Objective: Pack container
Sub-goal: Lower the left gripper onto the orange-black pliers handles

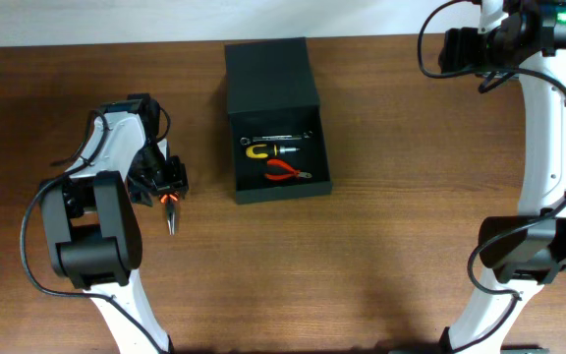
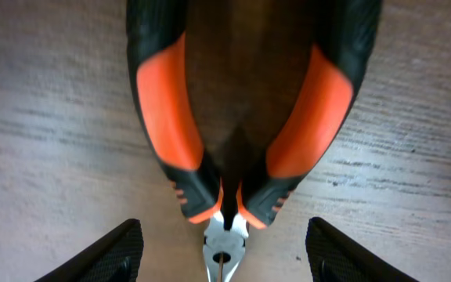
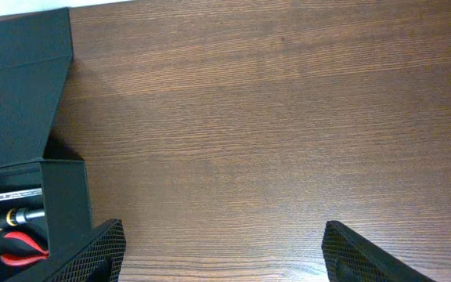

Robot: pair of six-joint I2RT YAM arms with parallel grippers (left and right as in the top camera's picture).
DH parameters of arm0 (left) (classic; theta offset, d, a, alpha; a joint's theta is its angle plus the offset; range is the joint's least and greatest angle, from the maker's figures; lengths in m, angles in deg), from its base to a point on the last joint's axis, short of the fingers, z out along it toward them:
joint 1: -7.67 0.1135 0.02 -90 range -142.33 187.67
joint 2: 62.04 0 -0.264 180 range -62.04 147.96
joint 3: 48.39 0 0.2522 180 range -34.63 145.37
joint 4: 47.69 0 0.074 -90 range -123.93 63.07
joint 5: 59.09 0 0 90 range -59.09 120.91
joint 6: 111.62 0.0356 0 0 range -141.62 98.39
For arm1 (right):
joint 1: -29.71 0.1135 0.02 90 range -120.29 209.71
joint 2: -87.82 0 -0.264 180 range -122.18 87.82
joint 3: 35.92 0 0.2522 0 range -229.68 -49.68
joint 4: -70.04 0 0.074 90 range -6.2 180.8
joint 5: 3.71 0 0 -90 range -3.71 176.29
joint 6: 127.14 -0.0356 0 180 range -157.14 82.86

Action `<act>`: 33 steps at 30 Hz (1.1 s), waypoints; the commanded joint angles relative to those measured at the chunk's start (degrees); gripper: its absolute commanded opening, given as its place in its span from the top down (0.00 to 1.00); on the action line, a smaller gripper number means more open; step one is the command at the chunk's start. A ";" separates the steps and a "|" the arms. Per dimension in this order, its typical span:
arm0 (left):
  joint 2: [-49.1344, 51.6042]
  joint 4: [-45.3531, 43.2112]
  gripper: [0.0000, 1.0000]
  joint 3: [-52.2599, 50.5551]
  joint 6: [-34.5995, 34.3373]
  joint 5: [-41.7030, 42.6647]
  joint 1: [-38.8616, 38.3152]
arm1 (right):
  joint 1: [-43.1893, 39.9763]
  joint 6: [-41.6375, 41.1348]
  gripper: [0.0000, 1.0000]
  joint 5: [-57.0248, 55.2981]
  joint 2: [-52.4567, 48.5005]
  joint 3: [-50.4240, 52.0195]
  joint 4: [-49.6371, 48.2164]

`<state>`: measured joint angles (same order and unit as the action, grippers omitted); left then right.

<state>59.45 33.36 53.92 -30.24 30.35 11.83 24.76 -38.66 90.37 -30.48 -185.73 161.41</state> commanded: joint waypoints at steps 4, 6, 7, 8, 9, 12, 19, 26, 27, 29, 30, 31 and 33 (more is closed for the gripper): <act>0.66 -1.09 0.32 0.22 5.53 -0.57 -0.02 | -0.07 -0.44 0.20 -1.49 -0.15 0.13 -0.24; 0.66 -1.36 0.32 -0.24 5.51 -0.57 0.02 | -0.09 -0.46 0.19 -1.81 -0.15 0.13 -0.28; 0.66 -1.99 0.32 -0.87 5.46 -0.55 0.02 | -0.31 -0.46 0.19 -1.75 -0.15 0.13 -0.28; 0.66 -2.54 0.33 -1.36 5.42 -0.52 0.02 | -0.35 -0.46 0.19 -1.77 -0.15 0.13 -0.26; 0.66 -3.28 0.33 -2.03 5.22 -0.55 0.02 | -0.44 -0.46 0.19 -1.77 -0.15 0.13 -0.22; 0.66 -5.44 0.32 -4.22 5.20 -0.26 0.02 | -0.90 -0.46 0.19 -1.77 -0.15 0.13 -0.22; 0.66 -8.74 0.32 -7.45 4.81 -0.07 0.02 | -1.86 -0.46 0.19 -1.75 -0.15 0.13 -0.17; 0.66 -11.52 0.37 -7.96 6.62 -0.11 0.00 | -1.88 -0.46 0.19 -1.75 -0.15 0.13 -0.24; 0.66 -11.78 0.37 -7.96 6.60 -0.11 0.00 | -1.88 -0.46 0.19 -1.75 -0.15 0.13 -0.24; 0.66 -11.98 0.37 -7.96 6.56 0.72 0.02 | -1.88 -0.46 0.19 -1.75 -0.15 0.13 -0.24; 0.66 -12.07 0.37 -7.96 6.54 1.29 0.02 | -1.88 -0.46 0.19 -1.75 -0.15 0.13 -0.24; 0.66 -12.24 0.37 -7.96 6.54 1.55 0.00 | -1.88 -0.46 0.19 -1.75 -0.15 0.13 -0.24; 0.66 -12.63 0.47 -7.96 6.54 2.08 0.00 | -1.88 -0.46 0.19 -1.75 -0.15 0.13 -0.24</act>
<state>57.85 22.17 47.95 -24.99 30.63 11.83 23.25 -38.66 89.14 -30.48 -185.73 161.41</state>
